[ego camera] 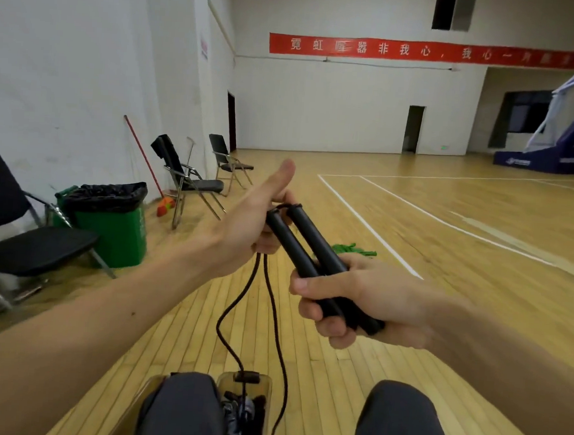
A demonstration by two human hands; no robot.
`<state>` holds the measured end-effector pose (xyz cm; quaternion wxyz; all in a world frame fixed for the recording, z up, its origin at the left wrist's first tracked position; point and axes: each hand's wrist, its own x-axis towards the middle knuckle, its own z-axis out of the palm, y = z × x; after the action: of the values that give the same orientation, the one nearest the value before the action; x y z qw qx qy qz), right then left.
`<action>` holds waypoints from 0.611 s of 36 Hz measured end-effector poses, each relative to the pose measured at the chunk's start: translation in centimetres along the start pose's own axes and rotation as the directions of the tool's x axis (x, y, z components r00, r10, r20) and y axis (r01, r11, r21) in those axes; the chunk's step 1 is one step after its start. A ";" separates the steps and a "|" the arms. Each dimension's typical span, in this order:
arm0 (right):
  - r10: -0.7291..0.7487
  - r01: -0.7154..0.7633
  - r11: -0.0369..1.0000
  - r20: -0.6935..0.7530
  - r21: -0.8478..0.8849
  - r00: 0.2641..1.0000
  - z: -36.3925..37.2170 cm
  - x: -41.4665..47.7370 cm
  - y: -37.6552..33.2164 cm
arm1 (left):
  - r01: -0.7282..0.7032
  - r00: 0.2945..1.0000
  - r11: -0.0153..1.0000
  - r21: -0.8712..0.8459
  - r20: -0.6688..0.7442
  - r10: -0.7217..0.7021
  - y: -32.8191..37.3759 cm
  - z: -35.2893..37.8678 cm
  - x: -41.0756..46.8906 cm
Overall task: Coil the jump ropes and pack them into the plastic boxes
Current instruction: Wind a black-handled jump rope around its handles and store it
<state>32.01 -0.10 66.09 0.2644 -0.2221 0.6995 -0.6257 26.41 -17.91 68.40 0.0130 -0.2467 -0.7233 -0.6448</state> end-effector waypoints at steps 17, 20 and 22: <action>0.046 -0.093 0.910 0.124 0.405 0.991 1.5 2.1 9.4 | 0.319 0.903 0.822 -0.471 -0.113 -0.415 -11.0 4.7 -3.8; 0.087 -0.124 0.890 0.102 0.440 0.991 1.2 2.6 10.8 | 0.362 0.894 0.840 -0.405 -0.103 -0.435 -12.5 4.6 -3.8; 0.108 -0.136 0.876 0.086 0.462 0.990 0.7 2.9 12.1 | 0.394 0.881 0.851 -0.347 -0.121 -0.457 -13.9 4.6 -3.6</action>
<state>30.46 -1.04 53.75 0.3689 -0.1253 0.5333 -0.7509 25.77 -15.42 53.54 -0.0978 -0.0126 -0.6439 -0.7588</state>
